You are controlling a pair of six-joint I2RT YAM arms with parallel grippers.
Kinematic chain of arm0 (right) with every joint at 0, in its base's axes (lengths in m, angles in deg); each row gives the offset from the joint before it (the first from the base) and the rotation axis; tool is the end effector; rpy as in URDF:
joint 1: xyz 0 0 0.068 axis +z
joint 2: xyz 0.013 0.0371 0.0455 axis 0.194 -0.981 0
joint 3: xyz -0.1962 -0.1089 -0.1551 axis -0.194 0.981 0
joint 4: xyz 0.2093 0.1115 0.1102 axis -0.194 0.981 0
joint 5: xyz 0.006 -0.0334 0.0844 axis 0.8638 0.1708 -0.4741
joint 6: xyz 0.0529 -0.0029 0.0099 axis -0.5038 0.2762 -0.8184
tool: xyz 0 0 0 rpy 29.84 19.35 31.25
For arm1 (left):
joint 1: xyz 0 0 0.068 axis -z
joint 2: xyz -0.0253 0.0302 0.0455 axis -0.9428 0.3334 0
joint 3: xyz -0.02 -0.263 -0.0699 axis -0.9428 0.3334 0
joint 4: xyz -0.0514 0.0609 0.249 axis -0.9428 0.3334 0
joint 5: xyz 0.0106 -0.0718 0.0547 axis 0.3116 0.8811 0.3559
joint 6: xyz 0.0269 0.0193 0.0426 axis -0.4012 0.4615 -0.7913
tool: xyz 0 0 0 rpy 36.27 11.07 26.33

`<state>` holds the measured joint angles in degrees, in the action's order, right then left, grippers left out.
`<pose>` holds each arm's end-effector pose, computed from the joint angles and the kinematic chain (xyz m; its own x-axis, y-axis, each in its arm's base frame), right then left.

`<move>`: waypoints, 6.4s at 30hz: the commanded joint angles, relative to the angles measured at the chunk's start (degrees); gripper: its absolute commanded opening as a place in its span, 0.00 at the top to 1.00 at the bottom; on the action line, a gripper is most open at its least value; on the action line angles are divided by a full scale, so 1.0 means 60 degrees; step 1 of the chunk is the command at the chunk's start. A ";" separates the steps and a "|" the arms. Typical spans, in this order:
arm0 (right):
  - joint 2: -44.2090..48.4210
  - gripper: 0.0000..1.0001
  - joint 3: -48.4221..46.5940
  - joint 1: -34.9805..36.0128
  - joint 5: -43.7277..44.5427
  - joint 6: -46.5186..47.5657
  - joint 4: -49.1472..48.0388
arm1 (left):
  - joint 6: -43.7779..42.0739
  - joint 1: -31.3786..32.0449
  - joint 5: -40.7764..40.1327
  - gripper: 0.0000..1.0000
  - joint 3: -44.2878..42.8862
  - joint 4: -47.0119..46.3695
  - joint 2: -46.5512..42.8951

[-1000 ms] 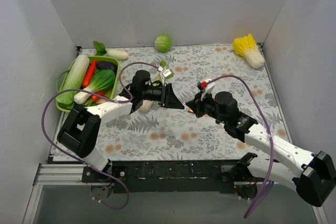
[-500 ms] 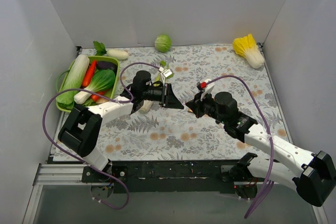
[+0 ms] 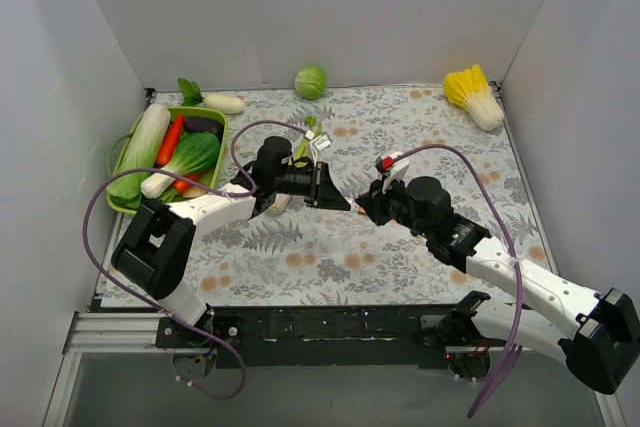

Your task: Unlock with the key

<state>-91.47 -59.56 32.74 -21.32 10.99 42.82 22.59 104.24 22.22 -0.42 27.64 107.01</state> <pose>0.1644 0.1580 0.2799 -0.2727 -0.0362 -0.9614 -0.6541 0.7398 0.1577 0.2681 -0.2138 0.2301 -0.9949 -0.0172 0.0991 -0.1004 0.2306 -0.9679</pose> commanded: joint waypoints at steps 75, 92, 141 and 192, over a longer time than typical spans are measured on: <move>-0.0391 0.52 0.0033 -0.2442 -0.8842 -0.6697 0.1432 | -1.2015 0.7813 -1.2196 1.00 0.3047 0.0511 -0.5155; -0.0582 0.59 0.0179 -0.2252 -0.8695 -0.6463 0.1608 | -1.2074 0.7814 -1.2431 1.00 0.3032 0.0306 -0.4876; -0.0538 0.99 0.0678 -0.2149 -0.7745 -0.6363 0.0757 | -1.0875 0.8165 -1.3456 0.21 0.2768 0.1403 -0.5036; -0.3952 0.86 0.0618 0.3564 0.0987 0.0217 0.0245 | 0.0567 -0.0565 -0.4257 0.02 0.3501 0.2797 -0.4832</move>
<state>-115.16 -54.68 53.61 -17.17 11.63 43.02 25.30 101.01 -4.20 20.21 45.10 79.71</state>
